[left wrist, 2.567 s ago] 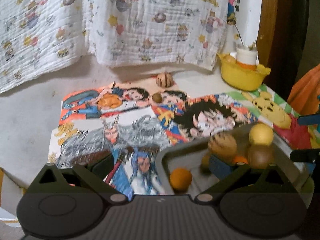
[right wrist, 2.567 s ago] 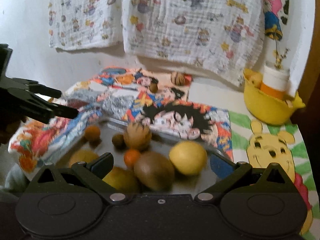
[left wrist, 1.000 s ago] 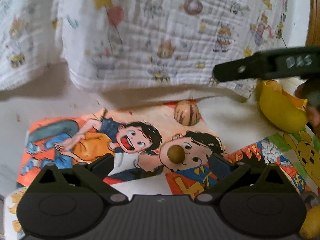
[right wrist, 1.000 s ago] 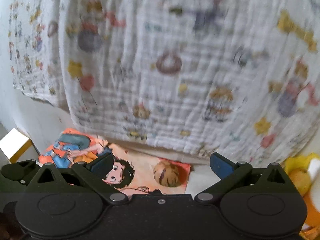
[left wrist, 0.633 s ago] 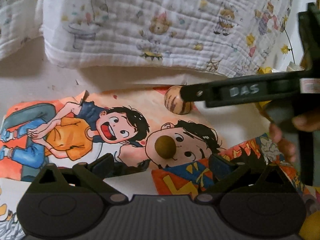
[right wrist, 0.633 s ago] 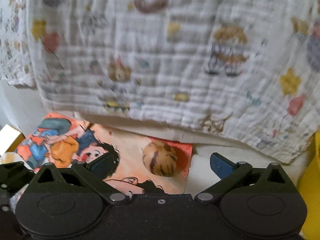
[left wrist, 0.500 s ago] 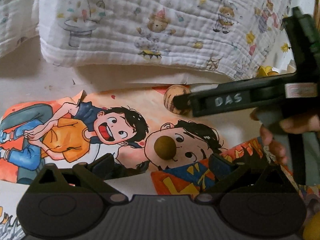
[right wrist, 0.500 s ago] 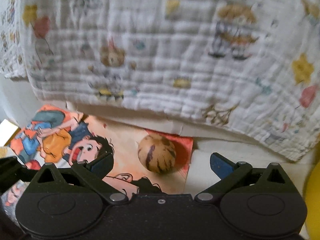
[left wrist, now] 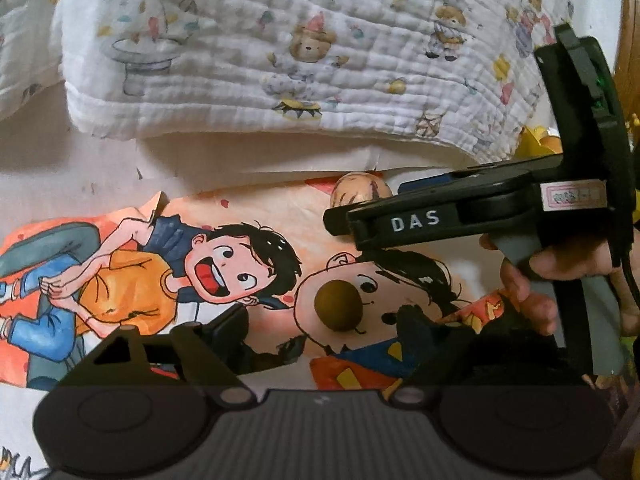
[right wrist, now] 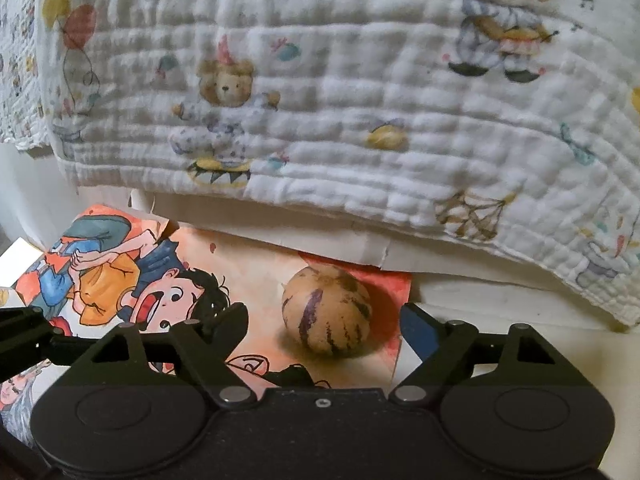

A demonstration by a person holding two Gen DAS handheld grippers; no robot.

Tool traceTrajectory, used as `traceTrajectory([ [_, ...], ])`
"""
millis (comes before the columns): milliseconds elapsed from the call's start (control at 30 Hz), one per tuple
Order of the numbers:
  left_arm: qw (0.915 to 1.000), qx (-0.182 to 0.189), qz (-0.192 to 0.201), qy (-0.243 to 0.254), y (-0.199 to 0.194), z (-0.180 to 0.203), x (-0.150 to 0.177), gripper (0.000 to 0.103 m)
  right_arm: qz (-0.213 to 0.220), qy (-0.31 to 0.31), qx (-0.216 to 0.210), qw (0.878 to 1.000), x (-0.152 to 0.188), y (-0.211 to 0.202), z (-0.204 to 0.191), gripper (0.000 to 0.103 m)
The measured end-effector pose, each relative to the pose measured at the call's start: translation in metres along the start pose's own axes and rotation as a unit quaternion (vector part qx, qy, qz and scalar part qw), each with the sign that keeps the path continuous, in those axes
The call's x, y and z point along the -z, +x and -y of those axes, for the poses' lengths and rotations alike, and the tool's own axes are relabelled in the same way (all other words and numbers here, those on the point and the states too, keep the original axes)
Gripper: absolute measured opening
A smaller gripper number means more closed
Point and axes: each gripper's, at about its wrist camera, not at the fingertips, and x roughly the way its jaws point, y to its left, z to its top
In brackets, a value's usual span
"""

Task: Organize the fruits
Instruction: 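Close right tool on the striped melon while left tool grasps the brown longan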

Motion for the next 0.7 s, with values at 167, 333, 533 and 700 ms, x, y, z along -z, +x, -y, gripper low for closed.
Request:
traceTrajectory([
  [167, 0.9999, 0.0, 0.003, 0.01, 0.002, 0.002, -0.002, 0.074, -0.006, 0.001, -0.004, 1.0, -0.001, 0.007, -0.001, 0.076],
  [333, 0.9998, -0.006, 0.011, 0.013, 0.005, 0.001, -0.004, 0.06, -0.01, -0.008, 0.0, 1.0, 0.0, 0.015, -0.006, 0.072],
  [533, 0.9997, -0.005, 0.015, 0.019, 0.006, 0.001, -0.003, 0.045, -0.006, -0.007, 0.012, 1.0, -0.003, 0.019, -0.007, 0.059],
  [700, 0.9996, 0.009, 0.015, 0.024, 0.006, 0.002, -0.002, 0.03, -0.004, -0.008, 0.02, 1.0, -0.001, 0.016, -0.006, 0.052],
])
